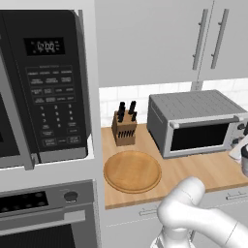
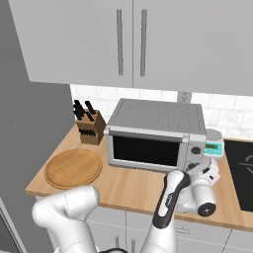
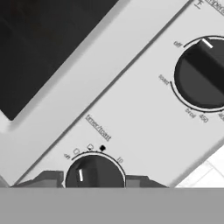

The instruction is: Pick up the kebab skewer and baguette bread, and place them inside the toaster oven. Close the toaster oven door and start by setting the timer.

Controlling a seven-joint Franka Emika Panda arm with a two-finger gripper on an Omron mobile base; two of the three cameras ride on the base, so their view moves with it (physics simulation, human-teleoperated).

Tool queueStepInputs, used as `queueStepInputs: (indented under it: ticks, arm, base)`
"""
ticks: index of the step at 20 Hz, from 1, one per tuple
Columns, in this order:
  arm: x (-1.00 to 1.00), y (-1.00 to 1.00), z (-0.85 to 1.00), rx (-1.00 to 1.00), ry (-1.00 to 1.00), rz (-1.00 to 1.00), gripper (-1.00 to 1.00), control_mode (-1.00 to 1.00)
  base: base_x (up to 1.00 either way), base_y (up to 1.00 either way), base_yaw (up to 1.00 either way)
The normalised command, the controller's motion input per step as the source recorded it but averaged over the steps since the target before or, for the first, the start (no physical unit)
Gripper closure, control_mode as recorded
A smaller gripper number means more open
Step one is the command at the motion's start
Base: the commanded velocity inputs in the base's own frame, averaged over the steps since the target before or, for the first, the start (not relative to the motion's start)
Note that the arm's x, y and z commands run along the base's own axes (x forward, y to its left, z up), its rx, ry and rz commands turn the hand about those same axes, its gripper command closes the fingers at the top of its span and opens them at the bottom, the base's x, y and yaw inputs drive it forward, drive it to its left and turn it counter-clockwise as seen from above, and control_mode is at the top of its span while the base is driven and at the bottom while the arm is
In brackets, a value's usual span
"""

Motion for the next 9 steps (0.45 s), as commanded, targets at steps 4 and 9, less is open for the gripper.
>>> queueStepInputs:
  ticks: [4, 9]
  arm:
    - [0.16, 0.12, 0.00, 0.33, 0.00, -0.05, 1.00, -1.00]
    - [0.25, 0.18, 0.00, 0.32, 0.00, -0.08, 1.00, -1.00]
  base:
    - [0.00, 0.00, 0.00]
    - [0.00, 0.00, 0.00]
